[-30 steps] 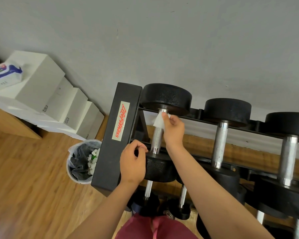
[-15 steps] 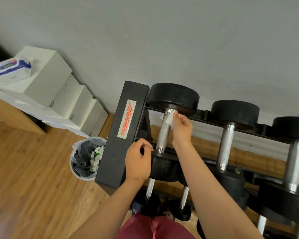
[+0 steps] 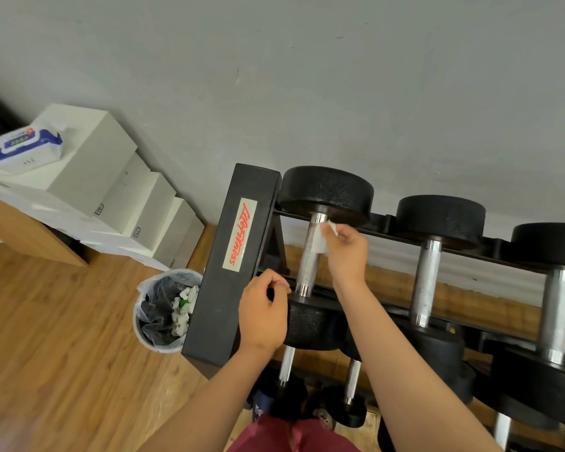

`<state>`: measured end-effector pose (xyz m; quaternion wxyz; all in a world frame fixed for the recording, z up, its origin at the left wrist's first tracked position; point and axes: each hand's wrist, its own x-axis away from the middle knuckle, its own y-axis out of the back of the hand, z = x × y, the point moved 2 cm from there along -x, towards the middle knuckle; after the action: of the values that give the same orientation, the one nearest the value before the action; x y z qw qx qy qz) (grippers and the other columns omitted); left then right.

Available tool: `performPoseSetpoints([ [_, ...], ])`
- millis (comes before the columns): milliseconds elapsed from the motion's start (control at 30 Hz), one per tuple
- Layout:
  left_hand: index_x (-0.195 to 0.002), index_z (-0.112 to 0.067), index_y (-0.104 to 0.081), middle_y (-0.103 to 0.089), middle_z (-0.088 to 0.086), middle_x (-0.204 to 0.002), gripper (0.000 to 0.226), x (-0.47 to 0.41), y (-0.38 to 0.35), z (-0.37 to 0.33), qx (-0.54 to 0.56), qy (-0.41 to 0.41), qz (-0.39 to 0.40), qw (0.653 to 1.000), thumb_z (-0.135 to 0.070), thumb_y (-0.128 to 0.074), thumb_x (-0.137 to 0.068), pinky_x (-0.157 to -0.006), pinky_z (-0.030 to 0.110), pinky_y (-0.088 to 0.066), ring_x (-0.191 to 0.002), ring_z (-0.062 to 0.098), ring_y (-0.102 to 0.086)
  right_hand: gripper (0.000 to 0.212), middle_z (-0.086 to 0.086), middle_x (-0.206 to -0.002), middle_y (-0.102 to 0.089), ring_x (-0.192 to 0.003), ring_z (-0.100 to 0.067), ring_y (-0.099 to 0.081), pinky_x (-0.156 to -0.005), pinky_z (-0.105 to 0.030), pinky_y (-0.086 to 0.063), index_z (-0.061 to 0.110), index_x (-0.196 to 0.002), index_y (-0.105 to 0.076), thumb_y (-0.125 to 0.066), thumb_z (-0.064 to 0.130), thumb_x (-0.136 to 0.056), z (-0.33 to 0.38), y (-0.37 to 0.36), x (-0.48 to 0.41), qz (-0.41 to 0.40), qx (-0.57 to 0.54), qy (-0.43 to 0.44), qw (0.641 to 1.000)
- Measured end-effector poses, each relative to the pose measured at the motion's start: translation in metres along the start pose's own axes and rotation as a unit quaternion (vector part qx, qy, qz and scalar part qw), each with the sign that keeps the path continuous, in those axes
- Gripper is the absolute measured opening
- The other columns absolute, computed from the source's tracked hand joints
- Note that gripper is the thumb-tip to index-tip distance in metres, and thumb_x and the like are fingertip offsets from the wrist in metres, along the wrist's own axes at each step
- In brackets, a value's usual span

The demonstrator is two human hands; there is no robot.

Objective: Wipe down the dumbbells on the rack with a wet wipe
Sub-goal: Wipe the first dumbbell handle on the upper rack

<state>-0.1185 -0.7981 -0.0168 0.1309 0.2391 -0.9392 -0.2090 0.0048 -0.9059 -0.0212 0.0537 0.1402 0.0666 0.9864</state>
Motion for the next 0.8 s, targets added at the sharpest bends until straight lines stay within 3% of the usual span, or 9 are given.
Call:
performPoseSetpoints([
  [133,-0.074,-0.022,-0.059,-0.063,-0.008,-0.077,0.024,-0.001,0.0,0.001,0.0,0.001,0.003,1.0,-0.011,-0.05,-0.093,-0.075,0.02,-0.042,-0.082,0.005,-0.058,0.021,0.003,-0.074,-0.063,-0.072,-0.007,-0.057,-0.069,-0.02,-0.041,0.013,-0.076,-0.065,-0.062,0.024,-0.094,0.004,-0.004,-0.005,-0.038,-0.022,-0.015,0.999],
  [300,-0.075,-0.022,-0.06,-0.063,-0.009,-0.077,0.024,0.0,0.0,0.002,-0.001,-0.002,0.001,1.0,-0.011,-0.05,-0.094,-0.075,0.021,-0.043,-0.082,0.006,-0.059,0.02,0.002,-0.081,-0.066,-0.075,-0.005,-0.058,-0.066,-0.014,-0.041,0.009,-0.087,-0.069,-0.061,0.025,-0.095,-0.006,0.003,0.006,0.009,0.013,-0.018,1.0],
  [433,-0.073,-0.024,-0.059,-0.063,-0.008,-0.077,0.026,-0.001,0.0,0.002,-0.001,-0.001,-0.001,1.0,-0.011,-0.049,-0.094,-0.077,0.025,-0.046,-0.083,0.008,-0.059,0.024,0.0,-0.086,-0.066,-0.079,-0.007,-0.057,-0.068,-0.019,-0.04,0.006,-0.095,-0.069,-0.059,0.027,-0.096,0.005,-0.004,-0.003,-0.004,-0.003,-0.031,0.999],
  [667,-0.073,-0.024,-0.059,-0.063,-0.008,-0.076,0.025,-0.001,0.0,0.003,0.003,-0.001,0.0,1.0,-0.012,-0.049,-0.093,-0.076,0.025,-0.045,-0.081,0.008,-0.059,0.015,0.005,-0.092,-0.065,-0.082,-0.001,-0.056,-0.065,-0.013,-0.038,0.016,-0.097,-0.065,-0.056,0.027,-0.098,-0.01,0.015,0.016,0.088,0.044,-0.053,0.994],
  [800,-0.074,-0.024,-0.059,-0.063,-0.008,-0.077,0.025,-0.001,0.0,0.004,0.001,-0.003,0.001,1.0,-0.011,-0.049,-0.094,-0.078,0.028,-0.047,-0.082,0.009,-0.059,0.015,0.005,-0.094,-0.066,-0.084,0.0,-0.058,-0.062,-0.011,-0.04,0.014,-0.1,-0.067,-0.059,0.027,-0.096,0.0,0.01,0.008,0.067,0.013,-0.06,0.996],
])
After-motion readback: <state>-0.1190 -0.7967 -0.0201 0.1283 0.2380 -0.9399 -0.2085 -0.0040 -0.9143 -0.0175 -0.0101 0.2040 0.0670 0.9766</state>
